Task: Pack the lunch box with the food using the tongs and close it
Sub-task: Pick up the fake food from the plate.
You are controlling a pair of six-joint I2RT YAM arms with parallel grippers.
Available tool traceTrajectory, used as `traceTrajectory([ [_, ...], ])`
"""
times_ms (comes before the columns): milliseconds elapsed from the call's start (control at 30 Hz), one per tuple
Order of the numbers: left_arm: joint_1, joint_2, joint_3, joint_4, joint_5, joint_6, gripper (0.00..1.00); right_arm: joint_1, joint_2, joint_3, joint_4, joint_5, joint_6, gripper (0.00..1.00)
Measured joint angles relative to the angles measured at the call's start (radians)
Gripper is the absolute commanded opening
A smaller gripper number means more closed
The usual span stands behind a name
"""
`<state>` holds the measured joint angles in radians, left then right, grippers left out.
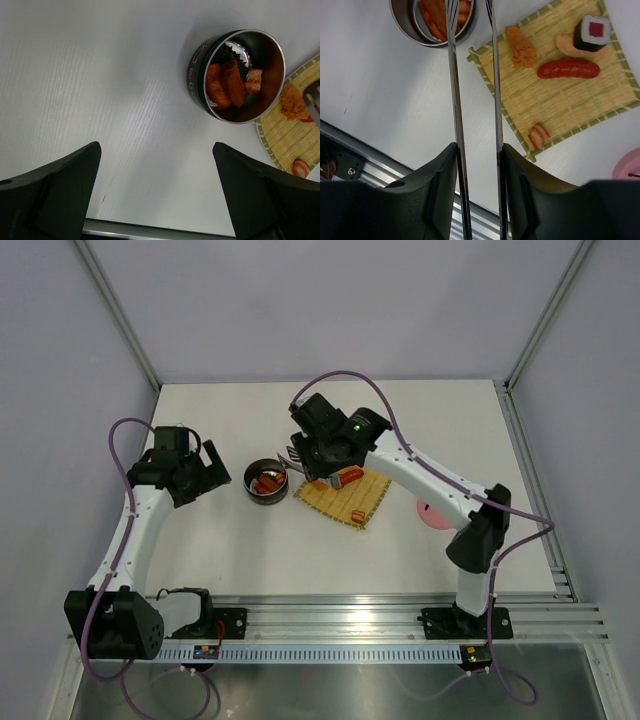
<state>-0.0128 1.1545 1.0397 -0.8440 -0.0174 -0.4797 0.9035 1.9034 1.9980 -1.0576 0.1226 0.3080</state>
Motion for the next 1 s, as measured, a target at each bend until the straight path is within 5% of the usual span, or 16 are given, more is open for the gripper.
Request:
traceTrajectory([
  [367, 0.000, 0.013, 0.002, 0.000, -0.002, 0.000, 0.99, -0.050, -0.374, -0.367, -0.097, 0.106, 0.122, 0.46],
  [667, 0.000, 0.015, 0.002, -0.002, -0.012, 0.000, 0.99, -0.056, -0.447, -0.626, -0.145, 0.043, 0.270, 0.50],
  [1000, 0.000, 0.025, 0.001, 0.000, -0.014, -0.011, 0.99, -0.056, -0.497, -0.663, -0.136, 0.013, 0.326, 0.53],
])
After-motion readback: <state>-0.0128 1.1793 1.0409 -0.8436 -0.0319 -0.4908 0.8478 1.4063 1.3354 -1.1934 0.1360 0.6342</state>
